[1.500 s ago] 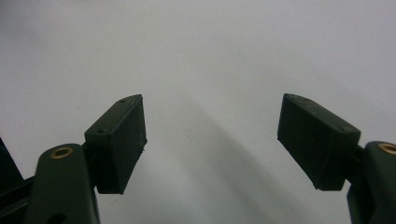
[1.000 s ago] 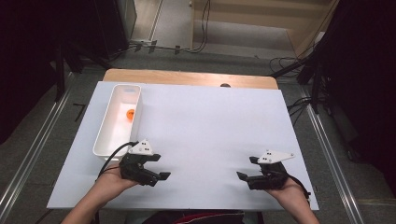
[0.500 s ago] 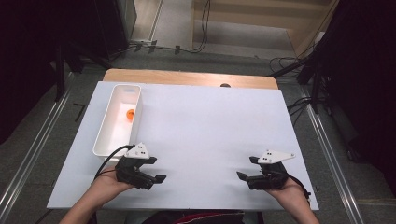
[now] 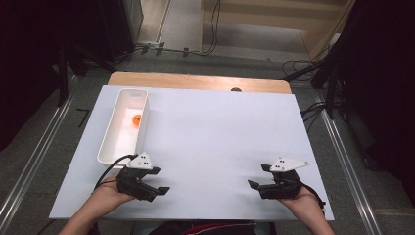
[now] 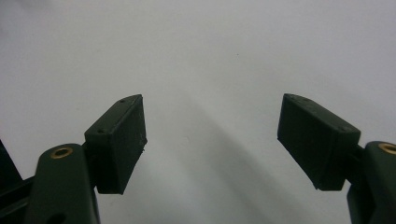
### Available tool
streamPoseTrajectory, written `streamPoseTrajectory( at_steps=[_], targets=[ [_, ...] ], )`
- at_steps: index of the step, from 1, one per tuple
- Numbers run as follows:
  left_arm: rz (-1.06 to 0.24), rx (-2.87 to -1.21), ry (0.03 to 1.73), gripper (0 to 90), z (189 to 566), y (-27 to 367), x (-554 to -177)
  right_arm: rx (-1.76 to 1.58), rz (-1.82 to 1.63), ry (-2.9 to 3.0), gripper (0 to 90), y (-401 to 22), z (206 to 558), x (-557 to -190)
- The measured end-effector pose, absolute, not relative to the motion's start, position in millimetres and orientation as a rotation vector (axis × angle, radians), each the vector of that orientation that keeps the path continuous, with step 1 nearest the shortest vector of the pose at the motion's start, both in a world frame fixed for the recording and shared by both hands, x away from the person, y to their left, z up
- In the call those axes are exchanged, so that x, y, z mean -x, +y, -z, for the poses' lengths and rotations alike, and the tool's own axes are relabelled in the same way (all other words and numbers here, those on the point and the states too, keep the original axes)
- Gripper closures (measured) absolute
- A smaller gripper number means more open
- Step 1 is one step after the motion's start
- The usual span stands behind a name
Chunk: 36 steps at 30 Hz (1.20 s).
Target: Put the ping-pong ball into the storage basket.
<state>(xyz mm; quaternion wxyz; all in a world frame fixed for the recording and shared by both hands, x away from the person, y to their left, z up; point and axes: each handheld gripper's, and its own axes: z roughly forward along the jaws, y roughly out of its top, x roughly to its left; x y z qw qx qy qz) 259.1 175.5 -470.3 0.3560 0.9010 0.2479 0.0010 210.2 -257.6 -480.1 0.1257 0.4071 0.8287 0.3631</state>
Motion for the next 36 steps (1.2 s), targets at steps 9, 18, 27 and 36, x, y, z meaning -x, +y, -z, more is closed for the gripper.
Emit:
streamPoseTrajectory(
  at_steps=[9,18,27,36],
  targets=[
    [0.012,-2.323,0.635,22.9,471.1,175.6,-258.7,-1.191,-1.054,2.415,22.1,-257.6,480.3,-209.9],
    [0.007,-2.318,0.655,22.8,471.3,177.6,-260.5,-1.191,-1.056,2.415,22.1,-257.5,480.4,-210.0],
    [0.004,-2.317,0.661,22.9,471.5,177.9,-261.0,-1.195,-1.055,2.413,22.1,-257.8,480.2,-209.8],
    [0.004,-2.322,0.662,22.8,471.5,178.8,-261.6,-1.191,-1.054,2.416,22.1,-257.7,480.6,-210.1]
  ],
)
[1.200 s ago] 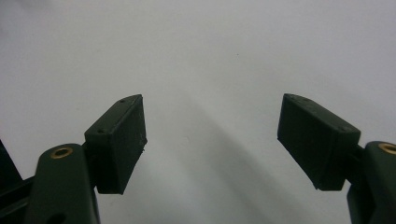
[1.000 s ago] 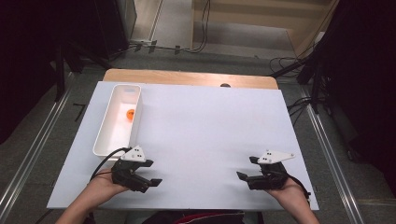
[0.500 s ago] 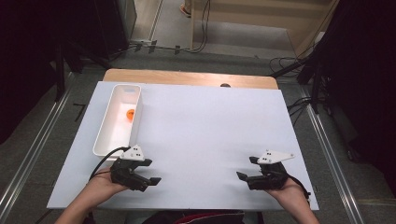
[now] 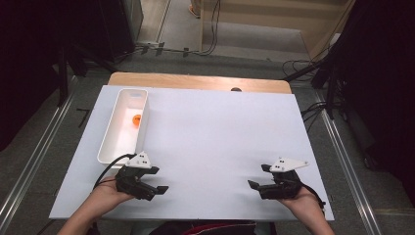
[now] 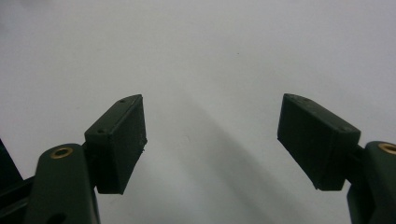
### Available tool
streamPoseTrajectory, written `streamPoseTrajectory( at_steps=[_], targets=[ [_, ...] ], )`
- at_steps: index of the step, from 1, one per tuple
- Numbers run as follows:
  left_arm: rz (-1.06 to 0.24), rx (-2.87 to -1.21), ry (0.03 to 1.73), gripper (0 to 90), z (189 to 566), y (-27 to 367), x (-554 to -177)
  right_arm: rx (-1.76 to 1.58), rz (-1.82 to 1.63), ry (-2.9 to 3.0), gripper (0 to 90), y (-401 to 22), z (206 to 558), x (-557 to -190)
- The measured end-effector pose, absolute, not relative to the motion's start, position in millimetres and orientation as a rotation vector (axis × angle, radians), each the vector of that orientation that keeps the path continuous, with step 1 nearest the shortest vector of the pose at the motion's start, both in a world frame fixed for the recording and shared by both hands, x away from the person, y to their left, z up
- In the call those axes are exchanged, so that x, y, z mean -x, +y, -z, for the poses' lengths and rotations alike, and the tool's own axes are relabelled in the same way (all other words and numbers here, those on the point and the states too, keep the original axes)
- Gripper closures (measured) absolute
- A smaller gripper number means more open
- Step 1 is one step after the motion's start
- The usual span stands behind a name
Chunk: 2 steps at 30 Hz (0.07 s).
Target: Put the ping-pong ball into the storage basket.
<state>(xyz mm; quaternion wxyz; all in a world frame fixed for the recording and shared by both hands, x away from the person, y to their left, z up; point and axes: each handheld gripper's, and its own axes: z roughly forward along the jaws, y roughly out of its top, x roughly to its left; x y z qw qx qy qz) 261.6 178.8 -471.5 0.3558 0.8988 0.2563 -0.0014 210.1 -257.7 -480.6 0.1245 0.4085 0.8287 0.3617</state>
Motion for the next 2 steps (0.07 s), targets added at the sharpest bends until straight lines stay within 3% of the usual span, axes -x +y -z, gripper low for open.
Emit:
streamPoseTrajectory(
  at_steps=[2],
  targets=[
    [0.004,-2.32,0.664,22.9,471.7,178.8,-261.8,-1.198,-1.053,2.413,22.1,-257.7,480.6,-210.2]
  ],
)
